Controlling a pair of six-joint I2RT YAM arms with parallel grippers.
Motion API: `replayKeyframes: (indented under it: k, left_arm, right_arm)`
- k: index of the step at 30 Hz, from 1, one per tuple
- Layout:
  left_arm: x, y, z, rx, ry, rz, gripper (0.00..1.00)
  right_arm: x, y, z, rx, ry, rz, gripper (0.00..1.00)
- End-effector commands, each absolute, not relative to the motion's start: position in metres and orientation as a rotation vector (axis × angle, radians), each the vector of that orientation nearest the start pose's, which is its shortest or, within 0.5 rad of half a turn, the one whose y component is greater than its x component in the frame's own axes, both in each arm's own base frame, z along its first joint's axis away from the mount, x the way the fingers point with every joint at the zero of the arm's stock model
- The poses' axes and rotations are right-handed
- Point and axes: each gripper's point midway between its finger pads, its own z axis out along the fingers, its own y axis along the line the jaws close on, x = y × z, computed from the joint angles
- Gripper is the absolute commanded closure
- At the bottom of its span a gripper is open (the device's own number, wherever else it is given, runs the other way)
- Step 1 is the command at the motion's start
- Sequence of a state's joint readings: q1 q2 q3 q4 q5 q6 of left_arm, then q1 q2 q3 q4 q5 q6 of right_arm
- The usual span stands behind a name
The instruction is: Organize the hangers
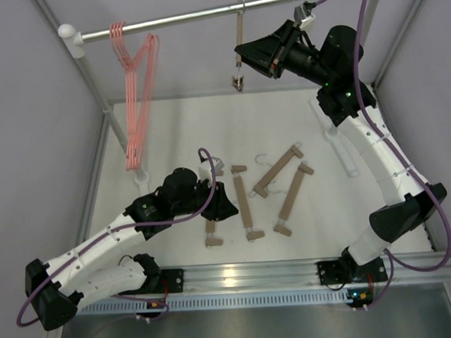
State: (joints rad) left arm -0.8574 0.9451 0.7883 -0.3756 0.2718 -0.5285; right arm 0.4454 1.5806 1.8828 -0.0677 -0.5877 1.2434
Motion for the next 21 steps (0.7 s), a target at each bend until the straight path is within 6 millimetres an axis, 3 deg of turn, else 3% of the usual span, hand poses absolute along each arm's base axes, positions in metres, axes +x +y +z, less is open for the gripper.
replayKeyframes:
  k: [1,21]
  left_arm:
    - [0.146,-0.274,0.202,0.554,2.198,-1.091,0.66]
    - [0.146,-0.274,0.203,0.55,2.196,-1.097,0.66]
  right_arm:
    - [0.334,0.308,0.564,0.038,1.553,1.77,1.0]
    - [0.363,0.324,0.529,0.176,1.647,1.728,1.0]
